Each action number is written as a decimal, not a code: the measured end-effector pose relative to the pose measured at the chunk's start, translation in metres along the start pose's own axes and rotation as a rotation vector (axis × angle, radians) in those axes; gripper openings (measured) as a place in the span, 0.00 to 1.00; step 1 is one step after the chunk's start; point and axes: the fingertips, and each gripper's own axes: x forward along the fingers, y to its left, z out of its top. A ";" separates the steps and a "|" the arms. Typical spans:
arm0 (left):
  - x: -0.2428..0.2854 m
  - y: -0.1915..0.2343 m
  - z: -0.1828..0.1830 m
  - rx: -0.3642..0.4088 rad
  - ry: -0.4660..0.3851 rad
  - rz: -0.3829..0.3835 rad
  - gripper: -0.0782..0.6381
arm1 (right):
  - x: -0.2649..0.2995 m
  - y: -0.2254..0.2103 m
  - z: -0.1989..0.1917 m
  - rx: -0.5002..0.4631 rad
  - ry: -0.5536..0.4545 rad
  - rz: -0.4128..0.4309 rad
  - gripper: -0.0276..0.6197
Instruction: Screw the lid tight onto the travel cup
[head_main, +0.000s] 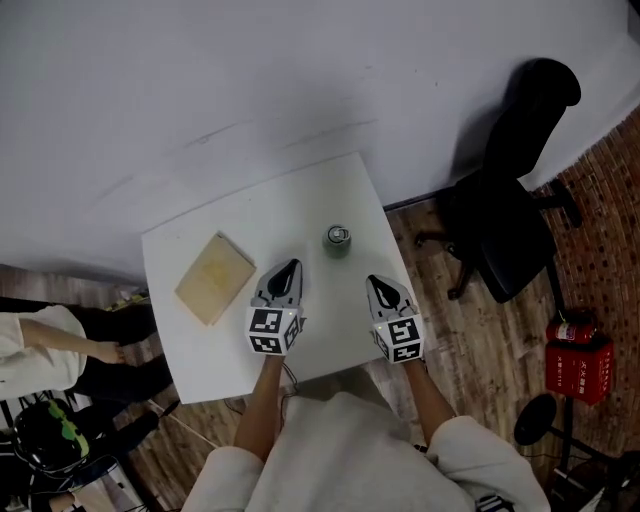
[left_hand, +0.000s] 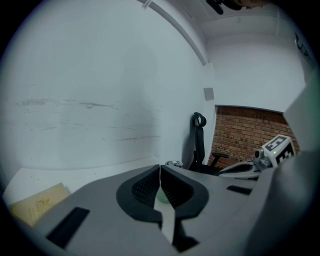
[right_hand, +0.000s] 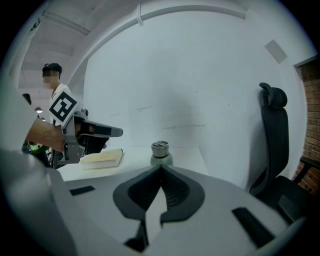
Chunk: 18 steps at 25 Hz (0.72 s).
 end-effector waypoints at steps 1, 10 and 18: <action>0.002 0.001 -0.002 -0.003 0.000 -0.005 0.12 | 0.002 0.001 -0.003 0.001 0.003 0.000 0.04; 0.023 0.013 -0.027 -0.027 0.016 -0.051 0.12 | 0.019 0.013 -0.033 0.014 0.032 0.004 0.04; 0.034 0.014 -0.043 -0.040 0.025 -0.081 0.12 | 0.037 0.022 -0.057 0.017 0.076 0.036 0.63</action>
